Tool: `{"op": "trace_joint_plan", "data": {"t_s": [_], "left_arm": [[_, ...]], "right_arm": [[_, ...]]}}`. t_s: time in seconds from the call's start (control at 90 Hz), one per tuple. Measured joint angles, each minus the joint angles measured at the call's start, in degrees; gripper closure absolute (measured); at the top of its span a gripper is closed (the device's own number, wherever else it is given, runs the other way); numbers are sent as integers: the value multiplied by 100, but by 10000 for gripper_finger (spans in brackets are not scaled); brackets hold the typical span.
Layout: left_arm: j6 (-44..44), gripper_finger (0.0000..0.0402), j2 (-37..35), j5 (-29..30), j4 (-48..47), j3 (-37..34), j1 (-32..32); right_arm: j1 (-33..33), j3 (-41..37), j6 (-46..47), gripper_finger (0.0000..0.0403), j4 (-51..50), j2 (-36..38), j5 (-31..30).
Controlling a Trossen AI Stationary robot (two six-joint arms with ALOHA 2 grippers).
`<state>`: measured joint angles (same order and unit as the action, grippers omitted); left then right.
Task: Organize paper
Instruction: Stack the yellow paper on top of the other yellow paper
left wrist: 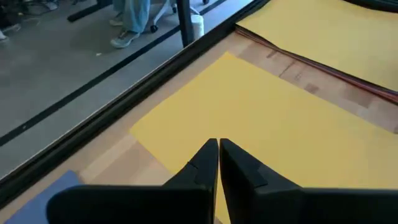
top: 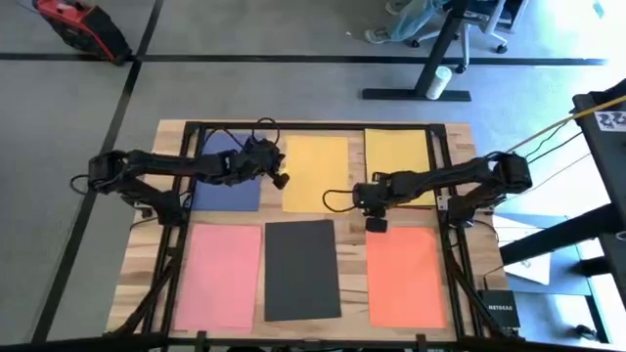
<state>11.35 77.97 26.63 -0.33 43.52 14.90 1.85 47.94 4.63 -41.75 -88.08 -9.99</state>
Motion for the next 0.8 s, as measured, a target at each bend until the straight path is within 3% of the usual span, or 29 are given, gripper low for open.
{"op": "trace_joint_plan", "data": {"t_s": [0.378, 0.8], "left_arm": [[15, 402, 2, 7, 21, -196, 12], [1, 402, 2, 9, 8, -196, 13]], "right_arm": [[7, -41, -42, 290, 60, -329, -405], [275, -60, -64, 397, 270, -383, -301]]}}
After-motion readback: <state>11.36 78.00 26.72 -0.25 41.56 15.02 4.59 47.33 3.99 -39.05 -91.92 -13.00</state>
